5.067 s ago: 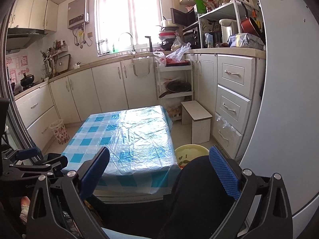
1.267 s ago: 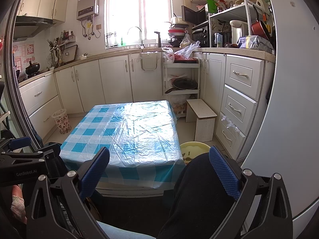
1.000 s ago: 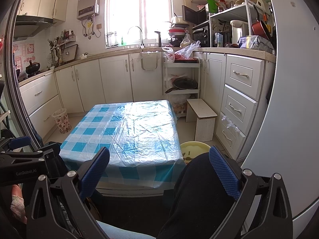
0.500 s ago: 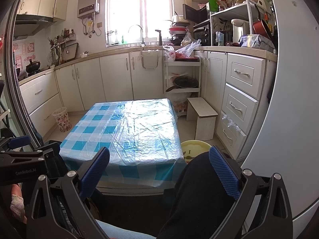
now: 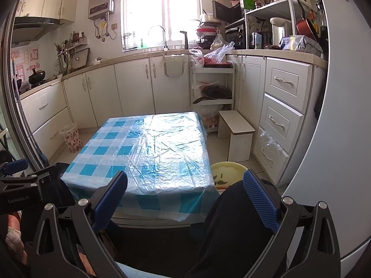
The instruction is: Collect trash
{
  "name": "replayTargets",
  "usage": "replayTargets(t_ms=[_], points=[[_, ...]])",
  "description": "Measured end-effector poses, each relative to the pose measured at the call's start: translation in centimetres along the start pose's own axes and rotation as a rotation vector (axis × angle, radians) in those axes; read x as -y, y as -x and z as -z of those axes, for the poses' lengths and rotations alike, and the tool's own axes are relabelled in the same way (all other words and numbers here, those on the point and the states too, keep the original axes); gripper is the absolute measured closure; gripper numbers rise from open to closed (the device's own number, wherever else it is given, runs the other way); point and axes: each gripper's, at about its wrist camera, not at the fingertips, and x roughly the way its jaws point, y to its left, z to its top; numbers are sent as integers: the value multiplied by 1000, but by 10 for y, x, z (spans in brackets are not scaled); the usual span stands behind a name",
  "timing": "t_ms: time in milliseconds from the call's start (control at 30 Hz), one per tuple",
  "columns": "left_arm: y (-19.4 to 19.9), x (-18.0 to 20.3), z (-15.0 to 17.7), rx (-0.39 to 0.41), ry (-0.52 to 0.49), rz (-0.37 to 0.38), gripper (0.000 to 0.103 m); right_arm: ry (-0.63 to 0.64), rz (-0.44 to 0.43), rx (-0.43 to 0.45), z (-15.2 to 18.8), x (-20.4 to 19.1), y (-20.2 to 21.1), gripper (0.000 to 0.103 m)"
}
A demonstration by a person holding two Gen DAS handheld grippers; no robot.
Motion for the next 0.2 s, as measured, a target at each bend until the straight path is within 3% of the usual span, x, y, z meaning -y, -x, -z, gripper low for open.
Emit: replayTargets(t_ms=[200], points=[[-28, -8, -15, -35, 30, -9, 8, 17, -15, -98, -23, -7, -77, 7]])
